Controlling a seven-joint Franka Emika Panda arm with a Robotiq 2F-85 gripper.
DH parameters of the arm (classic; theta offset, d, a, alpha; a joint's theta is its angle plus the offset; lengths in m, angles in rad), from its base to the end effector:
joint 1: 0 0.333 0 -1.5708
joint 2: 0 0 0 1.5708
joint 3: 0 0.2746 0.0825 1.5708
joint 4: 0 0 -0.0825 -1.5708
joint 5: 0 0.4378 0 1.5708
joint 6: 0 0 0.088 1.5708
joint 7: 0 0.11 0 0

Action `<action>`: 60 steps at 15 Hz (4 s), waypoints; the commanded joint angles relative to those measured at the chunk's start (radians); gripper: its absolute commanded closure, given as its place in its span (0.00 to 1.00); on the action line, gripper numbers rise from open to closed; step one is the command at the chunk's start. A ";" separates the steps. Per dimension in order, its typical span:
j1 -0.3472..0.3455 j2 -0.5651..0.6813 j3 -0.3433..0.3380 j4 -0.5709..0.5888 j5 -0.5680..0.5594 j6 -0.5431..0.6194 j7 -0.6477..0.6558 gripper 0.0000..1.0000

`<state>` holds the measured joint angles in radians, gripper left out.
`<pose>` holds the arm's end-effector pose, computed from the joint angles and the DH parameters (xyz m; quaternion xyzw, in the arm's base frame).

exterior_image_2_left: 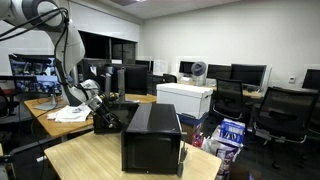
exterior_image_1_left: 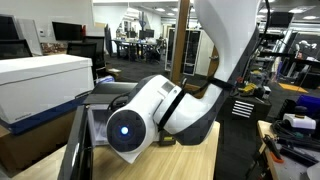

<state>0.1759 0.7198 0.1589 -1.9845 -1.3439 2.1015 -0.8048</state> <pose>0.5310 0.1468 -0.0004 0.4095 0.8030 -0.2950 0.3169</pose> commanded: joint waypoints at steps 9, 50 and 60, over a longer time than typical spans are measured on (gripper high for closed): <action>-0.073 -0.109 0.085 0.025 0.537 -0.218 -0.672 0.00; -0.158 -0.409 0.099 -0.271 1.213 -0.017 -1.630 0.99; -0.119 -0.368 0.066 -0.232 1.191 -0.013 -1.593 0.73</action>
<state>0.0402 0.3520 0.2421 -2.2182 -0.1594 2.0900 -2.3933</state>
